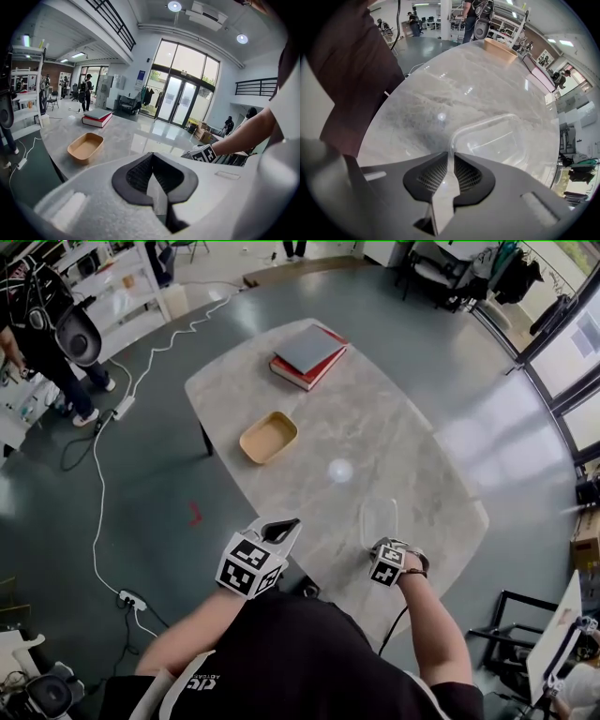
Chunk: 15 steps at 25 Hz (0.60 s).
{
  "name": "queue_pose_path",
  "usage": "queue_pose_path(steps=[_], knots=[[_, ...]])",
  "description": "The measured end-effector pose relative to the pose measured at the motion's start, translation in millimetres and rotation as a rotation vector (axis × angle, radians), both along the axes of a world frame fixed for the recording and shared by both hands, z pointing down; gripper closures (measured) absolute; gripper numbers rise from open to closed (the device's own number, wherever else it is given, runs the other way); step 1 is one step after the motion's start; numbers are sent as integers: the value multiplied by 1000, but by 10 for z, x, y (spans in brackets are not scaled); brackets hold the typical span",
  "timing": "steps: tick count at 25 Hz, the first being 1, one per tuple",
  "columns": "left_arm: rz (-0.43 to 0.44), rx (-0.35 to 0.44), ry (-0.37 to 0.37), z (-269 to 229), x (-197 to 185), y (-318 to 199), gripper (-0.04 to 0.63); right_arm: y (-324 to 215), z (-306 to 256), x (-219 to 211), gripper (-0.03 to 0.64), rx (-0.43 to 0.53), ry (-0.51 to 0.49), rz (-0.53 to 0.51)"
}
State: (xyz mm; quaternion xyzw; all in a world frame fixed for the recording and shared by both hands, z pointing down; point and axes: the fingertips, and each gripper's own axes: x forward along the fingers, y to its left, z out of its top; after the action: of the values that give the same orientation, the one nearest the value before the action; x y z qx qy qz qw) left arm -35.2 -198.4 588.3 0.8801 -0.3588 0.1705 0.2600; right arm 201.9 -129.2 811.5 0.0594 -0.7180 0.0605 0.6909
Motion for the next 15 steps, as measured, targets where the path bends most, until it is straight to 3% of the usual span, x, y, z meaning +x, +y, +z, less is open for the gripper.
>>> queue_pose_path(steps=[4, 9, 15], knots=[[5, -2, 0, 10, 23, -25, 591, 14, 24, 19, 575, 30, 6, -36], [24, -10, 6, 32, 98, -44, 591, 22, 16, 8, 584, 38, -35, 7], [61, -19, 14, 67, 245, -76, 591, -29, -18, -21, 584, -41, -69, 48]])
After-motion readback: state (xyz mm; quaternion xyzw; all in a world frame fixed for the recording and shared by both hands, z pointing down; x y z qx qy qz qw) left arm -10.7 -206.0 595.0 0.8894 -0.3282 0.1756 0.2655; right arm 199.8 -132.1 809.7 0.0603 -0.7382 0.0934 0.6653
